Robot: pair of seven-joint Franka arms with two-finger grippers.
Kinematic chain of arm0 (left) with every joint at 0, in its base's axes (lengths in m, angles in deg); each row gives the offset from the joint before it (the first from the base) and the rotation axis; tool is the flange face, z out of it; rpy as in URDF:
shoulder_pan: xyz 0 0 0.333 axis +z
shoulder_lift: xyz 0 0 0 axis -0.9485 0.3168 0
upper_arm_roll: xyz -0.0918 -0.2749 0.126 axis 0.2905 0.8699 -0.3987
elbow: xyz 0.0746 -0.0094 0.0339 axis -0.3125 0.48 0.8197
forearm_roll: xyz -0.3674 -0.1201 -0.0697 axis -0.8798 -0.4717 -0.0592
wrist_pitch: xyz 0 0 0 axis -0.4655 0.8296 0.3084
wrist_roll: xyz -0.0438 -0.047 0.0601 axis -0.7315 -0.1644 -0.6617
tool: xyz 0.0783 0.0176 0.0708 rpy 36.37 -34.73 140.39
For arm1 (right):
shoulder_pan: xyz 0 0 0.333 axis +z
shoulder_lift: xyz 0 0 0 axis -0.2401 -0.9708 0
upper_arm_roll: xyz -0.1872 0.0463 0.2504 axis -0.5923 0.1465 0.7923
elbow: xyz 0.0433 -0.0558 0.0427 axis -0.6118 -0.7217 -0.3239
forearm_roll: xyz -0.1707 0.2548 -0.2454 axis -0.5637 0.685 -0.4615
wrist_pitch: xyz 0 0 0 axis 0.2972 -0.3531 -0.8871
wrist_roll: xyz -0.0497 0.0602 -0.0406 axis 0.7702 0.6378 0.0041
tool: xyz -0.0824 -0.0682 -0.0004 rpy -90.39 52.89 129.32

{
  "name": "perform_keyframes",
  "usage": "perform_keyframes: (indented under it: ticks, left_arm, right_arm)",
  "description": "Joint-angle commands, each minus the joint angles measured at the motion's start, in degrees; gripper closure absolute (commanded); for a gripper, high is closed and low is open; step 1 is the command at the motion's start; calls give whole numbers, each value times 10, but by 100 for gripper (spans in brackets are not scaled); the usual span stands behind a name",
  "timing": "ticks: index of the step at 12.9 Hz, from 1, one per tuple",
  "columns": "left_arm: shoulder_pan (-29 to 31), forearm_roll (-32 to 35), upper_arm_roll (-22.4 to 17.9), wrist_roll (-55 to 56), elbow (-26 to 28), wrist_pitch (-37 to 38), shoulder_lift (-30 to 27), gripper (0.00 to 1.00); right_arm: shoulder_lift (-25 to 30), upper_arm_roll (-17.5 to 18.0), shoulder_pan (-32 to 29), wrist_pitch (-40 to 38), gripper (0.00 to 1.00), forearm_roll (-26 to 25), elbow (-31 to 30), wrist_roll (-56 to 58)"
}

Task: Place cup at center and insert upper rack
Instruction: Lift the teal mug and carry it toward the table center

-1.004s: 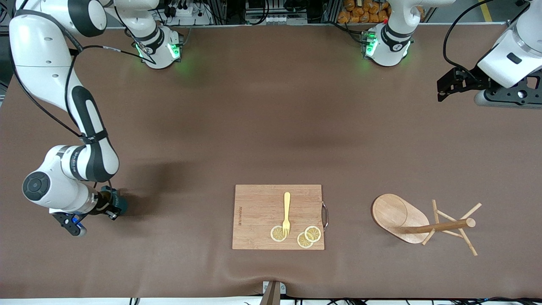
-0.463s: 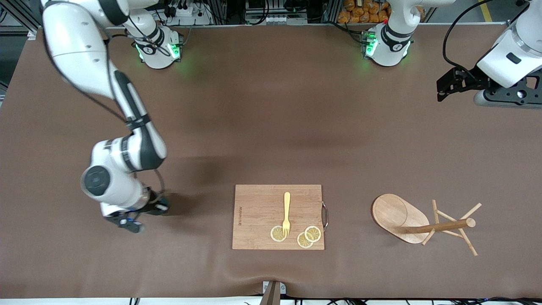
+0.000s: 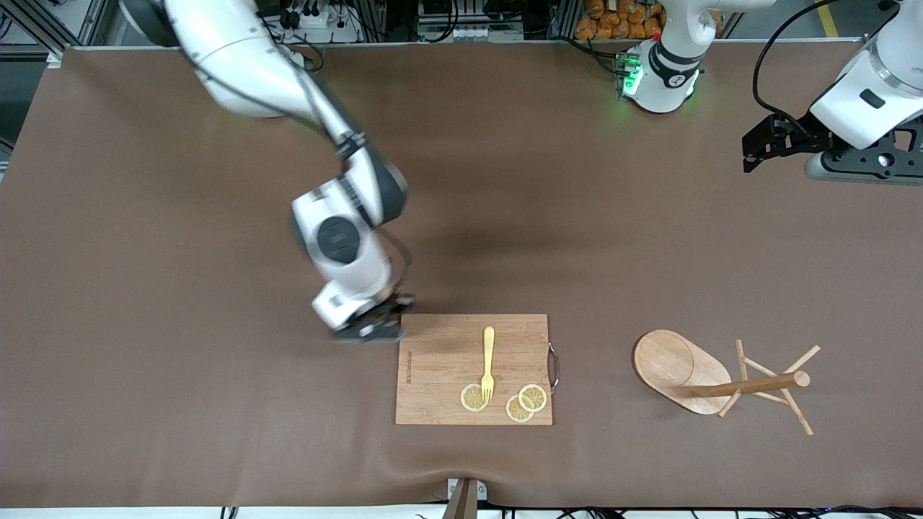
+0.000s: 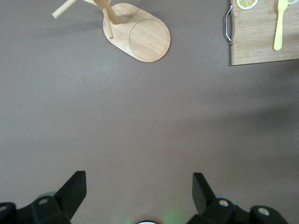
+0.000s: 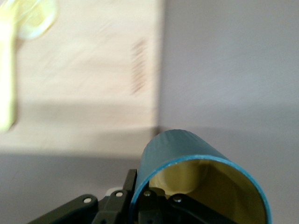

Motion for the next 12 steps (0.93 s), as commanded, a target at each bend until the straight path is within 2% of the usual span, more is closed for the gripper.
perform_keyframes:
  ticks: [1,4,7,9,12]
  left_arm:
    - [1,-6,2,9,-8,8,1,0]
    - [1,-6,2,9,-8,8,2,0]
    - [0,-6,2,9,-8,8,2,0]
    - [0,-6,2,9,-7,8,2,0]
    - [0,-6,2,9,-7,8,2,0]
  right_arm:
    - [6,-12,95,-21,100,-23,-1,-1]
    - [-3,-12,168,-16,100,-42,0,-3]
    - [-15,-11,200,0,100,-49,2,-1]
    - [-29,-10,226,41,100,-49,2,2]
    - [-36,-8,238,55,100,-39,2,-5]
